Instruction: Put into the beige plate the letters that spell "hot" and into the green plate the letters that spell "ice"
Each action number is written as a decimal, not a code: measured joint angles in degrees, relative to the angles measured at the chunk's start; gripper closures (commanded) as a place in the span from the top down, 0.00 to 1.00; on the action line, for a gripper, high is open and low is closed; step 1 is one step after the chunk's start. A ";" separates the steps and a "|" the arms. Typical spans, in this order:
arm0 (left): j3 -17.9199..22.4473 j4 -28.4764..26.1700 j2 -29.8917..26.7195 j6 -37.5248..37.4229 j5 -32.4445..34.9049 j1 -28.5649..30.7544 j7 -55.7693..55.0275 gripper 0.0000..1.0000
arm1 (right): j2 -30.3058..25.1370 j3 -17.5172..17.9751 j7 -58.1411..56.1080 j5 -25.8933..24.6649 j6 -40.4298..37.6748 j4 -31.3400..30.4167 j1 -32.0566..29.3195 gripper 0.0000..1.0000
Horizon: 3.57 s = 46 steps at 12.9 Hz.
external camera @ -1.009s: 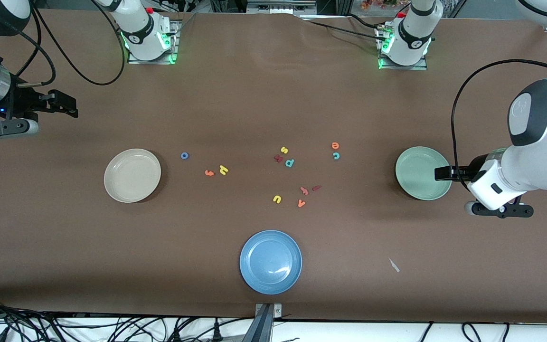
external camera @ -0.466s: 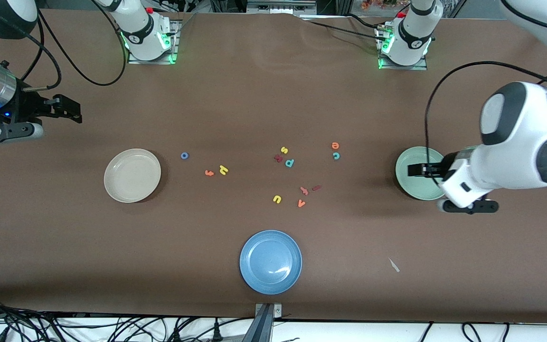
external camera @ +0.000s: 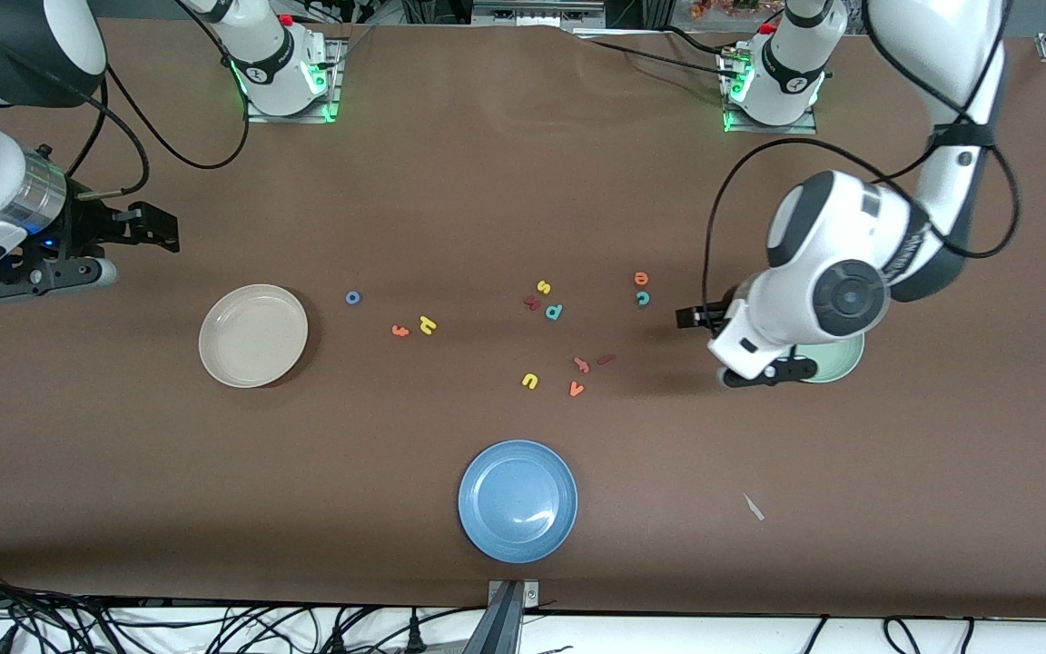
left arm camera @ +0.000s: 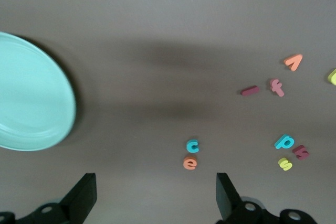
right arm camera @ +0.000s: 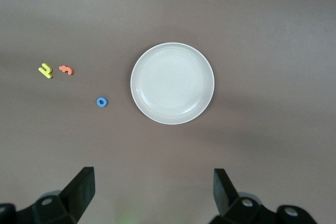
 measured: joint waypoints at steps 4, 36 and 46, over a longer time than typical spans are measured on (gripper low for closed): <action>-4.07 -16.35 -4.89 13.92 0.00 0.09 -3.82 1.00 | 2.13 1.94 2.52 2.10 3.56 0.15 0.10 1.00; -7.55 -24.45 -6.05 23.24 5.62 2.49 -7.24 0.00 | 15.56 16.34 29.23 -4.13 62.51 -37.48 -0.84 0.91; -6.92 -19.06 1.41 21.87 19.76 21.75 15.44 0.24 | 15.86 16.35 29.49 -4.14 64.17 -38.73 -0.84 0.68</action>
